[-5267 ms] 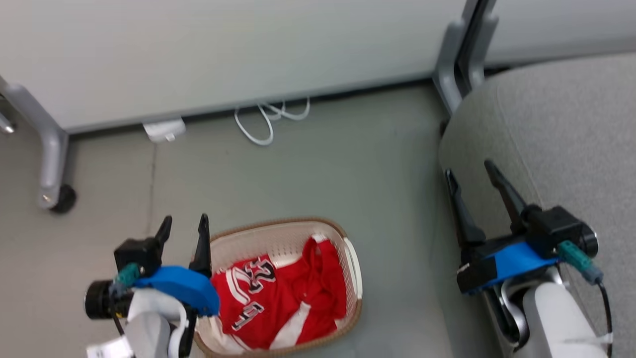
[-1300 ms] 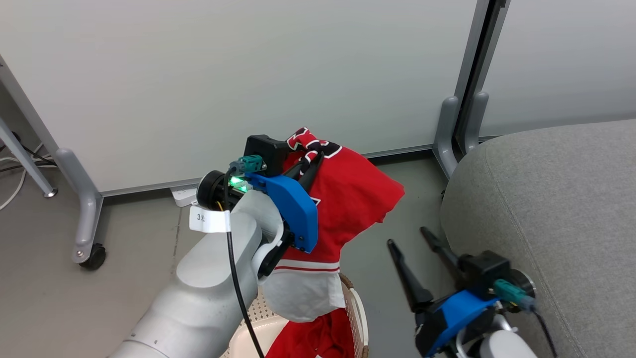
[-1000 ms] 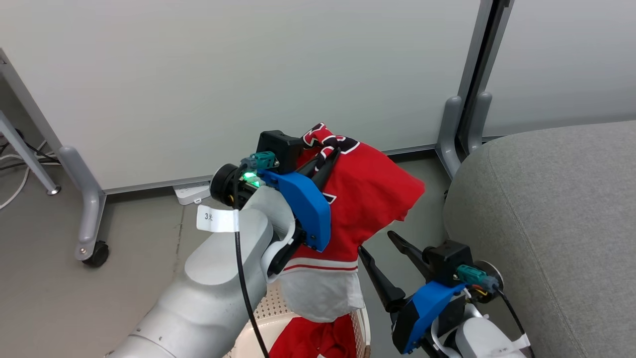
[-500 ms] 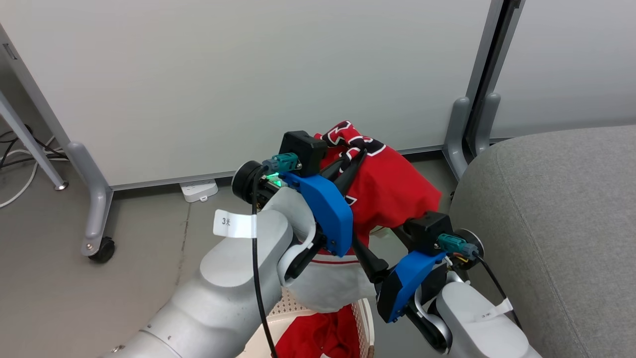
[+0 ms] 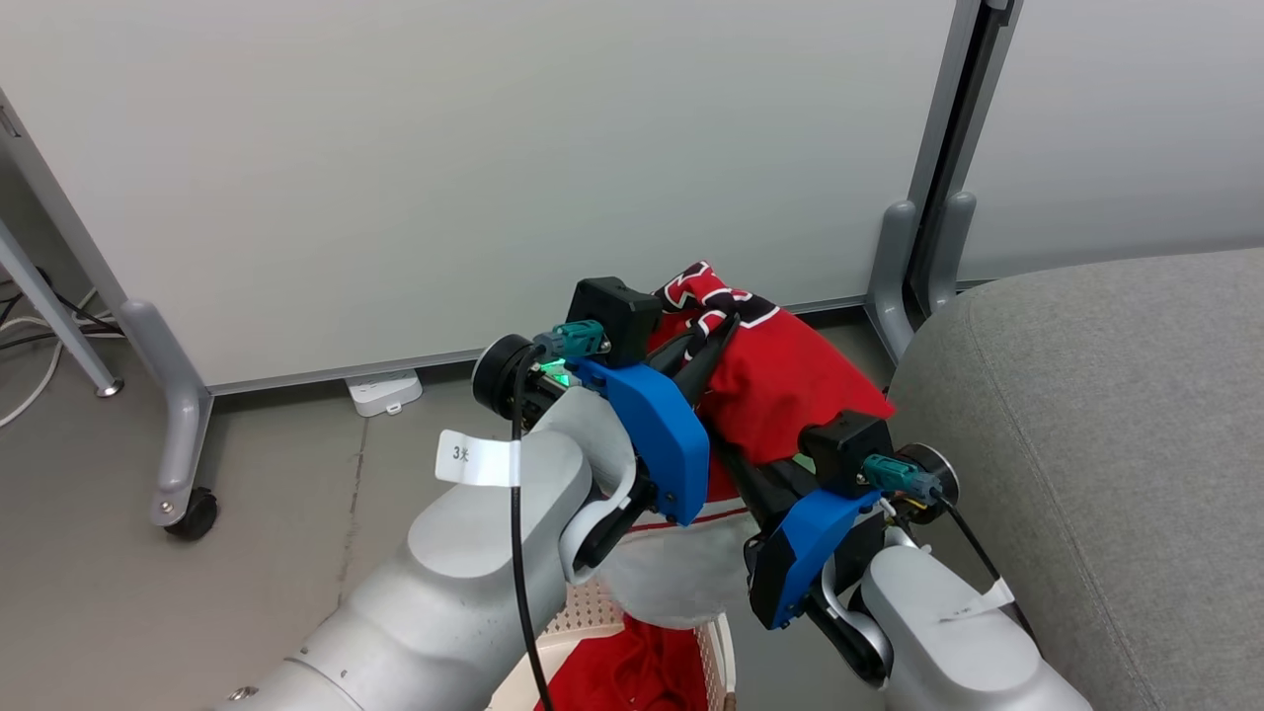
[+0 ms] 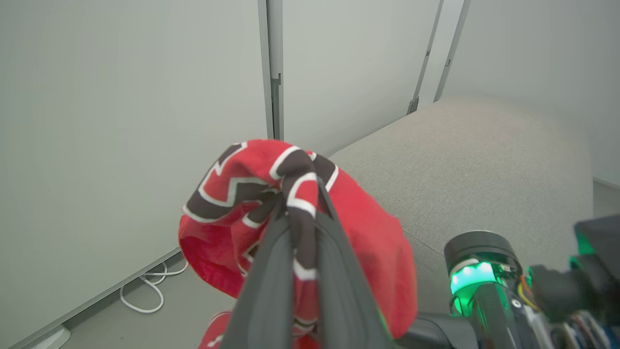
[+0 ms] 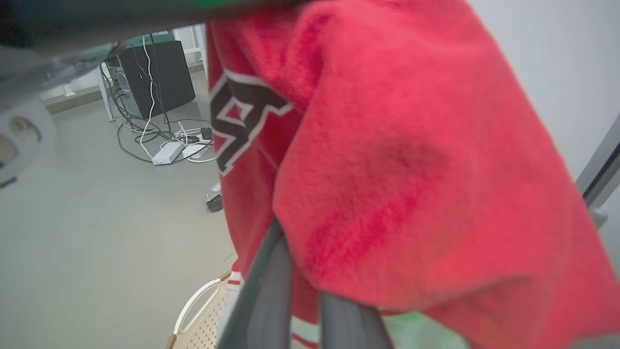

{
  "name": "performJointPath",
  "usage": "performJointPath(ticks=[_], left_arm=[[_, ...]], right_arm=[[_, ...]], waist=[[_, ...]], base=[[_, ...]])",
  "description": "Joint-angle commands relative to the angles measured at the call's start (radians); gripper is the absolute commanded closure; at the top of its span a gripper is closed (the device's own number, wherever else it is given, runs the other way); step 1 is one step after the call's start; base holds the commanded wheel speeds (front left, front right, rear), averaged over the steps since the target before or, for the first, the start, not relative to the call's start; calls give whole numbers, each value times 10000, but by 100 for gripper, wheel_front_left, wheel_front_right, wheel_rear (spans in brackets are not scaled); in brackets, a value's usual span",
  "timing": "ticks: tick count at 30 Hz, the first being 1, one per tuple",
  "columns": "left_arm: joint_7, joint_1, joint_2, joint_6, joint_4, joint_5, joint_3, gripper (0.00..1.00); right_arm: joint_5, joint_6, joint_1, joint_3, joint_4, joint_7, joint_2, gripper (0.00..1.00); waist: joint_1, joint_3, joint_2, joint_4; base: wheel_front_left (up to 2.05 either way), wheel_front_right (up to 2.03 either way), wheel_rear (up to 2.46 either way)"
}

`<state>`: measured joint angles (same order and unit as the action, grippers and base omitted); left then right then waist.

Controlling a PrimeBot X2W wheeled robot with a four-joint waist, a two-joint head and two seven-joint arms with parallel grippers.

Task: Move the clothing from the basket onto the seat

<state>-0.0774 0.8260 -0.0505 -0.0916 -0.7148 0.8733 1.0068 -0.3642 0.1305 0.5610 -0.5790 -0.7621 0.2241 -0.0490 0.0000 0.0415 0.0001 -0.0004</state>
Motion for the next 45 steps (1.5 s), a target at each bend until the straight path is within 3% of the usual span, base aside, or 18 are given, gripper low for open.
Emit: performJointPath(ticks=[1, 14, 15, 16, 17, 21, 28, 37, 45], left_arm=[[-77, 168, 2, 26, -36, 59, 1, 100], [-332, 283, 2, 95, -268, 315, 291, 100], [-355, 304, 2, 105, -279, 317, 304, 88], [-426, 324, 2, 122, -292, 298, 323, 53], [-487, 338, 2, 119, -310, 290, 331, 0], [-1137, 156, -38, 80, -399, 291, 188, 0], [-1877, -1104, -658, 46, -113, -53, -406, 0], [-1888, -3954, -1590, 116, 2316, -1990, -2953, 0], [-1890, -5908, -1659, -66, 3323, -3279, -4590, 0]], right_arm=[[-15, 4, 173, 7, -34, 91, -25, 100], [305, 4, 291, -77, -233, 301, -27, 100], [314, 4, 291, -77, -229, 311, -27, 100], [315, 3, 297, -81, -231, 323, -27, 100], [340, 3, 303, -92, -237, 334, -27, 100], [387, 3, 342, -77, -201, 360, -27, 100], [486, 4, 325, 162, -115, 381, -25, 100], [805, 3, 80, 710, 95, 399, -25, 100], [1110, 4, -49, 1209, 355, 301, -25, 100]], waist=[[0, 9, -1, -14], [0, 33, -1, -85], [0, 31, -1, -86], [0, 23, -1, -89], [0, 14, -1, -94], [0, -22, -1, -154], [0, -131, -1, -173], [0, -301, -1, -51], [0, -394, -1, 134]], base=[[0, 0, 0], [0, 0, 0], [0, 0, 0], [0, 0, 0], [0, 0, 0], [0, 0, 0], [0, 0, 0], [0, 0, 0], [0, 0, 0]])
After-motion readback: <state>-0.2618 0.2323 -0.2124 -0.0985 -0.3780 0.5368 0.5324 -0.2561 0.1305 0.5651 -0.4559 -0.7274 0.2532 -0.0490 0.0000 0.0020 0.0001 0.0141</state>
